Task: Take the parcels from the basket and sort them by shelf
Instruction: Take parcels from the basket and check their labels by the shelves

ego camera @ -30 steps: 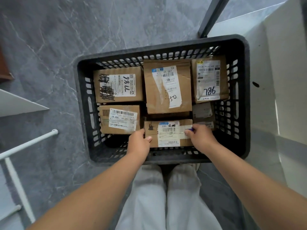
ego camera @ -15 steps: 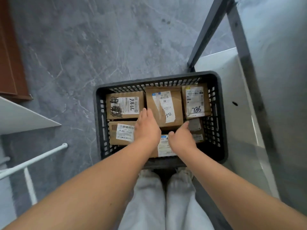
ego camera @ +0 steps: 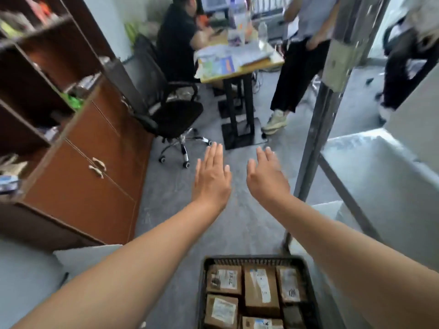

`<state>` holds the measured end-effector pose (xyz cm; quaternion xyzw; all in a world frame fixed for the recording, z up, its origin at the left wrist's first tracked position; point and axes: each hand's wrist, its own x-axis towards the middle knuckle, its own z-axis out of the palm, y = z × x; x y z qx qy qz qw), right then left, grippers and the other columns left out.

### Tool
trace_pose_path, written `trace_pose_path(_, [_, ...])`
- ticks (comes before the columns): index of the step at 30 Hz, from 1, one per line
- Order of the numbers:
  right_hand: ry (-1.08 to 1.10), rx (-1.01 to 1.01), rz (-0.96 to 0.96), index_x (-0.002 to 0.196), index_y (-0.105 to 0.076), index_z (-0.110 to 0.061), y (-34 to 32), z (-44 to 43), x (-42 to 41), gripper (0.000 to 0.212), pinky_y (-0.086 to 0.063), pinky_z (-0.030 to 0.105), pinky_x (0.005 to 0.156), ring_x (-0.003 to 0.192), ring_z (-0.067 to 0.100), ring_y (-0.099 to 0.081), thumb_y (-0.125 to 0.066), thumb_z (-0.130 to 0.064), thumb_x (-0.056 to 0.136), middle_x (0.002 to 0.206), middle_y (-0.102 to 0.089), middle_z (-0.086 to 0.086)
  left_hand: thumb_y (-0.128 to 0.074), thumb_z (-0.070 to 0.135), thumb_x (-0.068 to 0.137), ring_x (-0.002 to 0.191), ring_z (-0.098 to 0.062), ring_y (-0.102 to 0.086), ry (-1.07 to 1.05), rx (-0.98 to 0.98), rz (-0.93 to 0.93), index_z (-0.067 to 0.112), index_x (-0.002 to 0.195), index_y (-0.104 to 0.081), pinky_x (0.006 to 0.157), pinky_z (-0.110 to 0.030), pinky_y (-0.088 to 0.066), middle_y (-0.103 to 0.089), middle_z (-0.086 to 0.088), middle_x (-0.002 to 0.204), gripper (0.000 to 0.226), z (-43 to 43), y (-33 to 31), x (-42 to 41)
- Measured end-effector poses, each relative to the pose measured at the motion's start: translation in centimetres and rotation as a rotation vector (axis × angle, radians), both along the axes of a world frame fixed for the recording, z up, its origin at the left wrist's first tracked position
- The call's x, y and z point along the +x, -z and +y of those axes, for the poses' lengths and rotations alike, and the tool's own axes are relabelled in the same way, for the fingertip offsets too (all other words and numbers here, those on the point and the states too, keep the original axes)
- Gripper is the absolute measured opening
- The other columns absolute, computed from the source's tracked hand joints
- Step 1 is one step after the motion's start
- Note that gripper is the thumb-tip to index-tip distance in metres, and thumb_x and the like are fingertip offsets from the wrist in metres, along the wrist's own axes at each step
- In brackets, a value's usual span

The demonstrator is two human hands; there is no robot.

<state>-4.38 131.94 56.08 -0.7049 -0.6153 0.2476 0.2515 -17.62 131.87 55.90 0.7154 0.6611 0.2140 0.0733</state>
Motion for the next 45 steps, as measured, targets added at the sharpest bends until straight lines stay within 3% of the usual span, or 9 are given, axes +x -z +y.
trace_pose_path(6, [-0.036,0.387,-0.317,0.158,-0.006,-0.013,-21.4,0.3,0.3,0.059,-0.013,0.039,0.122,0.152,0.017,0.005,-0.022,-0.035,0.105,0.165,0.006,0.003,-0.036,0.023,0.103,0.152,-0.013,-0.004,0.054,0.405,-0.016,0.012,0.156,-0.015,0.123,-0.039,-0.004,-0.009,-0.002,0.164,0.058,0.3,-20.3,0.2])
trace_pose_path(8, [-0.015,0.526,-0.329,0.158,-0.002,-0.014,-27.2,0.0,0.5,0.061,-0.007,0.038,0.123,0.152,0.015,0.005,-0.025,-0.035,0.105,0.165,0.006,0.001,-0.036,0.023,0.102,0.152,-0.012,-0.003,0.091,0.515,-0.013,0.012,0.156,-0.016,0.123,-0.041,-0.004,-0.009,-0.002,0.165,0.058,0.1,-25.3,-0.2])
trace_pose_path(14, [0.04,0.837,-0.409,0.158,-0.008,-0.016,-37.7,-2.0,0.6,0.064,0.003,0.039,0.123,0.152,0.013,0.001,-0.035,-0.034,0.104,0.165,-0.003,-0.002,-0.034,0.026,0.103,0.152,-0.012,0.001,0.142,0.701,0.014,0.013,0.157,-0.008,0.124,-0.041,-0.003,-0.004,0.0,0.165,0.061,0.1,-34.9,-1.1])
trace_pose_path(20, [0.226,0.725,-0.389,0.158,0.0,-0.018,-38.6,-4.2,-0.9,0.065,0.007,0.042,0.123,0.152,0.014,0.005,-0.031,-0.037,0.104,0.165,0.004,-0.003,-0.033,0.03,0.104,0.151,-0.011,0.008,0.251,0.744,0.07,0.015,0.157,-0.003,0.123,-0.038,0.006,0.004,0.001,0.165,0.063,-0.4,-36.5,-3.1])
trace_pose_path(29, [0.4,0.668,-0.564,0.157,0.003,-0.02,-37.5,-11.2,-1.0,0.063,0.013,0.04,0.12,0.15,0.008,0.012,-0.027,-0.038,0.105,0.165,0.009,-0.005,-0.022,0.031,0.105,0.151,-0.017,0.01,0.496,0.708,-0.022,0.011,0.156,0.001,0.123,-0.043,0.001,0.009,-0.005,0.164,0.059,-3.1,-36.3,-0.7])
trace_pose_path(33, [0.53,0.626,-0.689,0.157,0.001,-0.022,-37.8,-16.6,1.4,0.064,0.012,0.044,0.121,0.15,0.01,0.01,-0.028,-0.043,0.104,0.164,0.008,-0.006,-0.022,0.029,0.106,0.151,-0.017,0.013,0.649,0.671,-0.154,0.011,0.157,-0.002,0.12,-0.034,0.014,0.008,-0.004,0.164,0.057,-7.6,-36.9,3.2])
trace_pose_path(37, [0.652,0.57,-0.762,0.157,0.002,-0.021,-39.6,-22.4,3.4,0.072,0.009,0.046,0.122,0.151,0.013,0.009,-0.027,-0.053,0.1,0.164,0.008,-0.003,-0.019,0.03,0.106,0.148,-0.013,0.021,0.737,0.705,-0.123,0.014,0.156,0.009,0.12,-0.037,0.015,0.019,-0.001,0.162,0.059,-13.0,-37.3,6.4])
trace_pose_path(41, [0.723,0.609,-0.823,0.157,0.003,-0.023,-42.0,-28.2,5.0,0.073,0.013,0.043,0.121,0.15,0.011,0.014,-0.004,-0.057,0.092,0.163,0.011,-0.006,-0.011,0.038,0.104,0.147,-0.014,0.025,0.791,0.738,-0.114,0.016,0.154,0.014,0.122,-0.042,0.011,0.025,0.001,0.16,0.06,-18.5,-39.5,9.9])
trace_pose_path(45, [0.816,0.636,-0.827,0.157,0.001,-0.023,-43.8,-35.1,8.1,0.062,0.017,0.038,0.119,0.148,0.007,0.016,-0.021,-0.045,0.104,0.164,0.009,-0.007,-0.01,0.044,0.104,0.147,-0.014,0.024,0.85,0.731,-0.161,0.017,0.156,0.012,0.121,-0.044,0.011,0.024,0.001,0.161,0.062,-25.0,-41.9,14.5])
